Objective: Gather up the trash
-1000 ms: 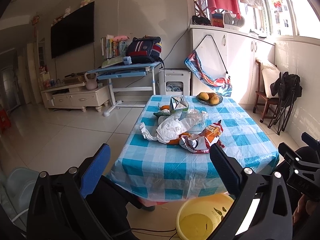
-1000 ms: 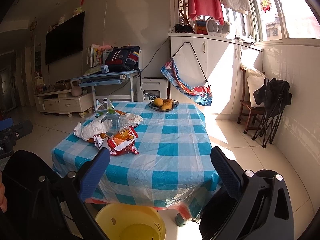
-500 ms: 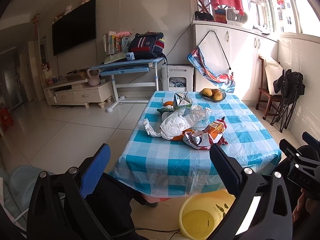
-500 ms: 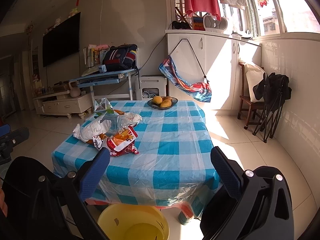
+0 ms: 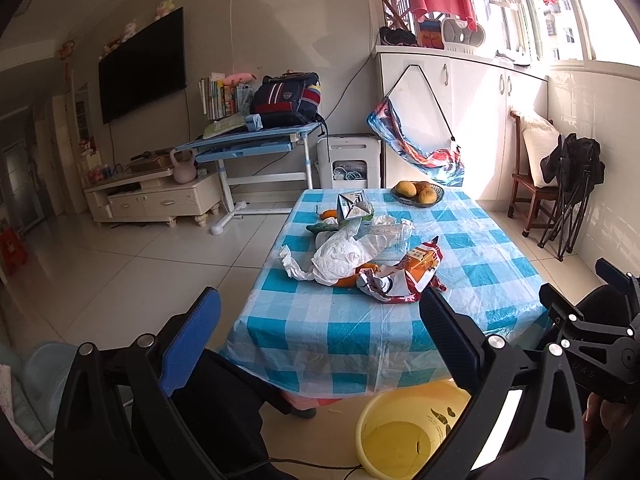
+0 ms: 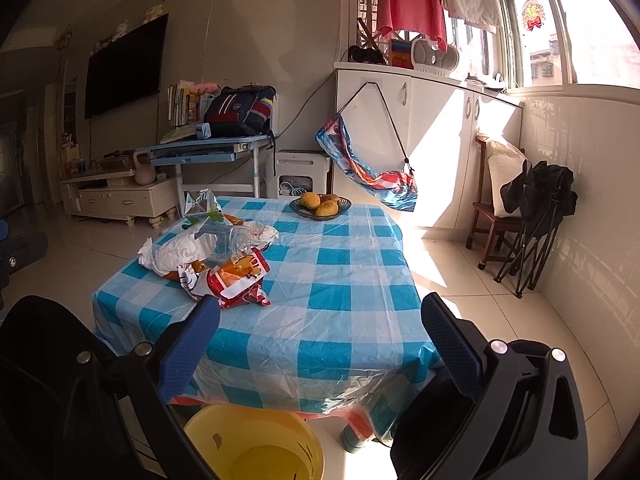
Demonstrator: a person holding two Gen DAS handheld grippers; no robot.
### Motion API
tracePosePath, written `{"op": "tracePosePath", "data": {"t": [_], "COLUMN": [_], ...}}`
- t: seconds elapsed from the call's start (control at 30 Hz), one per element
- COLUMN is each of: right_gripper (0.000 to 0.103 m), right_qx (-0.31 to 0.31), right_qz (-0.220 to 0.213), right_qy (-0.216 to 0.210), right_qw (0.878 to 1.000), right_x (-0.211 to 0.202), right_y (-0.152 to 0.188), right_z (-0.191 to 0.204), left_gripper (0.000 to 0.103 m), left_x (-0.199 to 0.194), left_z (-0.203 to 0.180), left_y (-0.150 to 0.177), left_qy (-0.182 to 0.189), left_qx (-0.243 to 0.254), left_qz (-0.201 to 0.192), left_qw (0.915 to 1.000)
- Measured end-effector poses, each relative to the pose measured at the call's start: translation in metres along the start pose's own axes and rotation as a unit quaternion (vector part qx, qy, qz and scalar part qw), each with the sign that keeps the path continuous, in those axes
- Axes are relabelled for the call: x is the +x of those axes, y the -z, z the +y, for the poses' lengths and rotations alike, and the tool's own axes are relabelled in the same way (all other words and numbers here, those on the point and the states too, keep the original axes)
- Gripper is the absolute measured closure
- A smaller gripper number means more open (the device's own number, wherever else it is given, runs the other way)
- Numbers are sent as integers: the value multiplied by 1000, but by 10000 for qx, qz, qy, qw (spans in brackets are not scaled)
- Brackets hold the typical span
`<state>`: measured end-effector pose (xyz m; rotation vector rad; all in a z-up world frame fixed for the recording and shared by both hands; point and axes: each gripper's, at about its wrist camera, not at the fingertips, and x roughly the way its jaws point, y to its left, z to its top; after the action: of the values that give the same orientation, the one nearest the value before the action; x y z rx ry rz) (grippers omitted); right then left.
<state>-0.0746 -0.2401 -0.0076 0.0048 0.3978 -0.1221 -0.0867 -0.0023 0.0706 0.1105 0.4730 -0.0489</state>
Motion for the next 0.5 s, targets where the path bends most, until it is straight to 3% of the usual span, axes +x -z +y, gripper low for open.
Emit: {"op": "tracePosePath", "data": {"t": [0.5], "right_gripper": [6], "right_qx": [-150], "right_qz": [-84], "right_qy": [-79], "right_qw": [9998], "right_x": [-3], "right_y": [2], "right_z": [4], "left_gripper": [7], "left_x": [-4], "left_z": [-9], "left_y": [-2], "left_qy": [18], "left_qx": [62], "left_qz": [-54], "left_qw": [10000]}}
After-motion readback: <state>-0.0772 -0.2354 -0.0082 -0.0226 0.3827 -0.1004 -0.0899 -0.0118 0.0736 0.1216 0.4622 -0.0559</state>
